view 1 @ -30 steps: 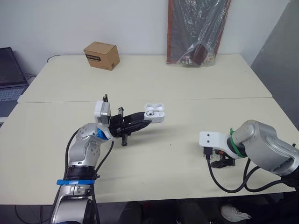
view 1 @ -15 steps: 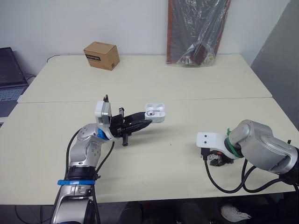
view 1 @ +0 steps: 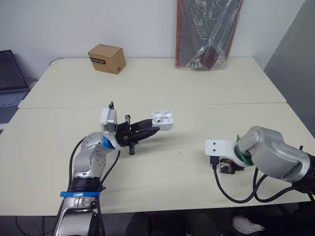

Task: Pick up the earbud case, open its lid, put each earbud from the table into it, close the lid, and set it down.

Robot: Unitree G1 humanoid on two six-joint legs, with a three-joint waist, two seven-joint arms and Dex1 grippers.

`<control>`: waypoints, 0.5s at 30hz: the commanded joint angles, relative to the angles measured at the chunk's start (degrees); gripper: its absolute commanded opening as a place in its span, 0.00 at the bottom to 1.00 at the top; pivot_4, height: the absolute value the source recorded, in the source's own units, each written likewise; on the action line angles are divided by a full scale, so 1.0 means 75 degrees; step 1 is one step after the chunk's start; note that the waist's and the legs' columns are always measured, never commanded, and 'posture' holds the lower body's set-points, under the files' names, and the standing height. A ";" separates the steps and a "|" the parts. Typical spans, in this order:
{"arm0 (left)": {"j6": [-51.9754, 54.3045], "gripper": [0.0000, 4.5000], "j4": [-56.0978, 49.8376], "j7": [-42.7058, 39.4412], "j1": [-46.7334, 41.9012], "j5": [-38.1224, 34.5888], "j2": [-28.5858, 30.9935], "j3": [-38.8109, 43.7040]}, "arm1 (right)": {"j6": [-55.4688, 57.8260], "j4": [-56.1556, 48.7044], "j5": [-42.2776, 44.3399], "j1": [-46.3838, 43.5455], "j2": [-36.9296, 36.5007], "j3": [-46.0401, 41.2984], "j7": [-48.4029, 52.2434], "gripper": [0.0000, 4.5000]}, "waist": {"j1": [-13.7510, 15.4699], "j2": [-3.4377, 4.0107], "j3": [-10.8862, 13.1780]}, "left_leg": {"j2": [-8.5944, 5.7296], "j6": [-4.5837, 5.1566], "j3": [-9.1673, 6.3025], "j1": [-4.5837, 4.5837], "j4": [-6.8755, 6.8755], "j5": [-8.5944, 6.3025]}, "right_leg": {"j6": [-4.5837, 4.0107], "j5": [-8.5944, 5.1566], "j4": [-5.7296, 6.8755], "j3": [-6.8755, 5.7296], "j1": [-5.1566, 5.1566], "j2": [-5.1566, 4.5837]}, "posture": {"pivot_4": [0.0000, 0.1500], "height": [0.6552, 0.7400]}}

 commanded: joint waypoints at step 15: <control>-0.0038 0.18 -0.0291 0.0002 -0.0036 -0.0123 0.0028 0.0024 | 0.0187 0.0110 0.0063 -0.0183 0.0173 0.0231 -0.0241 0.08 | -0.0005 -0.0003 -0.0002 | 0.0000 0.0000 0.0000 0.0009 0.0000 0.0000 | 0.0001 0.0001 0.0003 0.0000 0.0006 0.0000 | 1.00 1.00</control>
